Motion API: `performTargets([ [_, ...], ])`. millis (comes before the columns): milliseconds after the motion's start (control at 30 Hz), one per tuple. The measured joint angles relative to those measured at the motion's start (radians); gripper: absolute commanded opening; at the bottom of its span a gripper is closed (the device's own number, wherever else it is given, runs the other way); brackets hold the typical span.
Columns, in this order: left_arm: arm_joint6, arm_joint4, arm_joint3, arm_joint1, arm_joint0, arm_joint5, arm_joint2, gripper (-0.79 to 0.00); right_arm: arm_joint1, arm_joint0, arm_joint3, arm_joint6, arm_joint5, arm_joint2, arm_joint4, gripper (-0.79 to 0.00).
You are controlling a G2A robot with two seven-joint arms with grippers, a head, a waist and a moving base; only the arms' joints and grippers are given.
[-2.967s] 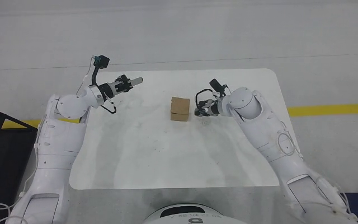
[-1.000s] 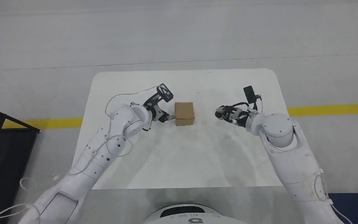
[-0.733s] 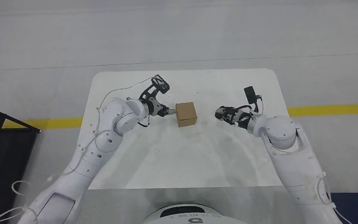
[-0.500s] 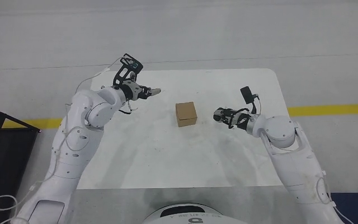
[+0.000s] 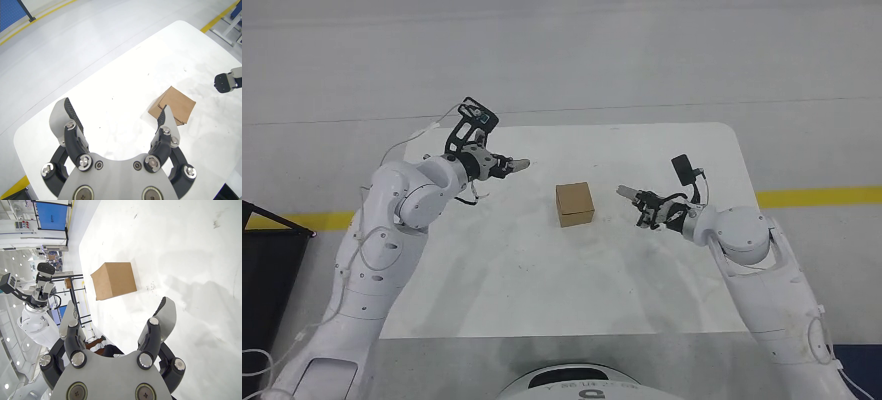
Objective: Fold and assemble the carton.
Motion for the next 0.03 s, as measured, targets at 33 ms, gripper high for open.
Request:
performTargets([
  [33,0.000,0.000,0.000,0.000,0.000,0.000,0.000,-0.001,0.000,0.000,0.000,0.000,0.000,0.000,0.000,-0.011],
])
